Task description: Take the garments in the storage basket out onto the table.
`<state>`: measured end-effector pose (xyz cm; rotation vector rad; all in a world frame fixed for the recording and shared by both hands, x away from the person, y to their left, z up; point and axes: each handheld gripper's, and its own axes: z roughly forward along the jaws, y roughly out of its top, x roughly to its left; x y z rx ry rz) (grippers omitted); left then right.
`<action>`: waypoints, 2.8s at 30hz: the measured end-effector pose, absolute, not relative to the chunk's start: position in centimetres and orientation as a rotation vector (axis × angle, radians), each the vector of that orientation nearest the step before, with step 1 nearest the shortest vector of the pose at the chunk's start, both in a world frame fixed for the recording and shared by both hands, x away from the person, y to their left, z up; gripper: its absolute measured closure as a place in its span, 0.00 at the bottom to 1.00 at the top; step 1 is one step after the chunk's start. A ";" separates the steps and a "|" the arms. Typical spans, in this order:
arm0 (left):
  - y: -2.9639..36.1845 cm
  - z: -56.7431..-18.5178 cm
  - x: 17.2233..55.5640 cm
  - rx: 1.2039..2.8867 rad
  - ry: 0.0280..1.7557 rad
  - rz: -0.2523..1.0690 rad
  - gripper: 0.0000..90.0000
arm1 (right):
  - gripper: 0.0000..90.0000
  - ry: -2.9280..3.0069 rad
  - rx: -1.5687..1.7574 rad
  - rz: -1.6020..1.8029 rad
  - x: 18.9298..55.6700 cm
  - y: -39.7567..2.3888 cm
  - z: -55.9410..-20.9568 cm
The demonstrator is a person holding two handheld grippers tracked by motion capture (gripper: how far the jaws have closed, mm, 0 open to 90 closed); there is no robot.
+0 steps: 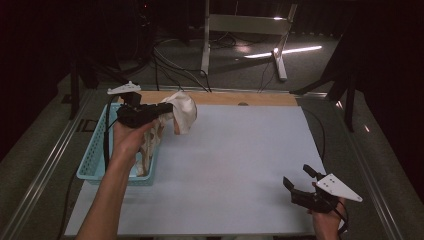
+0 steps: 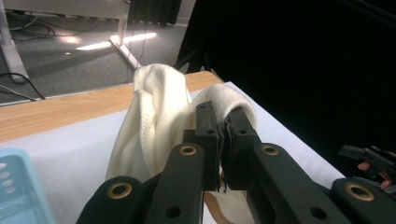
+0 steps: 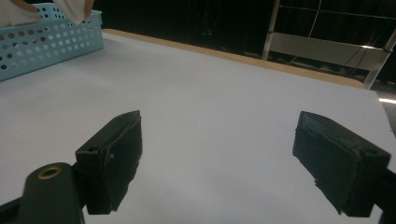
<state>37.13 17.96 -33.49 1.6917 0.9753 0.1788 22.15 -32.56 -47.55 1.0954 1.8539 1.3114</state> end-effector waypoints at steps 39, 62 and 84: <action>11.2 -34.2 38.0 1.723 0.902 0.087 0.97 | 0.18 1.854 1.083 1.331 22.0 -32.5 -47.4; 7.8 -34.7 38.5 1.766 0.868 0.046 0.97 | 0.18 1.859 1.071 1.333 22.1 -32.4 -47.3; 4.9 -35.6 38.8 1.795 0.843 0.002 0.97 | 0.18 1.859 1.071 1.335 22.1 -32.5 -47.3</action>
